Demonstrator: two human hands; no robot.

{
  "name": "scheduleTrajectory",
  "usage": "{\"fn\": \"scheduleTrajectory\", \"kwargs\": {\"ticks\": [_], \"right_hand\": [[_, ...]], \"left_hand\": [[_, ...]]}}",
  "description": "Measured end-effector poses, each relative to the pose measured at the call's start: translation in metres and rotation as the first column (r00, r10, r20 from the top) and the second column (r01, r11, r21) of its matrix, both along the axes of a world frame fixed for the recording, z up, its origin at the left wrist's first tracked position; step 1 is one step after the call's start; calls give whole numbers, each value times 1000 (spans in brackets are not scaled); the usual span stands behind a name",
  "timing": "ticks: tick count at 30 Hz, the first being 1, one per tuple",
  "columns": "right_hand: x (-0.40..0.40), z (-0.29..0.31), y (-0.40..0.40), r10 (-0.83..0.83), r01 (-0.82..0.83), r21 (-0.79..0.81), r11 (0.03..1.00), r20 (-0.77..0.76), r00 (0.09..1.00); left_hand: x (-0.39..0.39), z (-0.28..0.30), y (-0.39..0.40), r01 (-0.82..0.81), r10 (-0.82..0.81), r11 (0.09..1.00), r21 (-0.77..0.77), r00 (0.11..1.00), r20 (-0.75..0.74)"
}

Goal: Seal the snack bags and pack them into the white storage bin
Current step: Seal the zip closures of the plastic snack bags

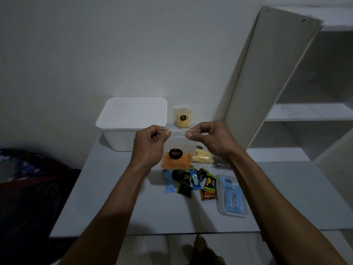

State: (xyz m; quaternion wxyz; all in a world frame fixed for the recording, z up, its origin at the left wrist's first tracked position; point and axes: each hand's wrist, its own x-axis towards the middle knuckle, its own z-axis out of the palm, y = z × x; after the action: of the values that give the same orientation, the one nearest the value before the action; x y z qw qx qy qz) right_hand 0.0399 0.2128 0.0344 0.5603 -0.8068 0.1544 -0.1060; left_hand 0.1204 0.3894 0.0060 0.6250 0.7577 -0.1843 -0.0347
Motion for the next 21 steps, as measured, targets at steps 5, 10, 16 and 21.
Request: {"fn": "scheduleTrajectory", "kwargs": {"ticks": [5, 10, 16, 21], "right_hand": [[3, 2, -2, -43, 43, -17, 999, 10, 999], [2, 5, -8, -37, 39, -66, 997, 24, 999], [4, 12, -14, 43, -47, -172, 984, -29, 999], [18, 21, 8, 167, -158, -486, 860, -25, 986]], "left_hand": [[3, 3, 0, 2, -2, 1000, -19, 1000, 2], [5, 5, 0, 13, -14, 998, -56, 999, -29], [10, 2, 2, 17, -19, 997, -75, 999, -33], [4, 3, -8, 18, -18, 1000, -18, 999, 41]]}}
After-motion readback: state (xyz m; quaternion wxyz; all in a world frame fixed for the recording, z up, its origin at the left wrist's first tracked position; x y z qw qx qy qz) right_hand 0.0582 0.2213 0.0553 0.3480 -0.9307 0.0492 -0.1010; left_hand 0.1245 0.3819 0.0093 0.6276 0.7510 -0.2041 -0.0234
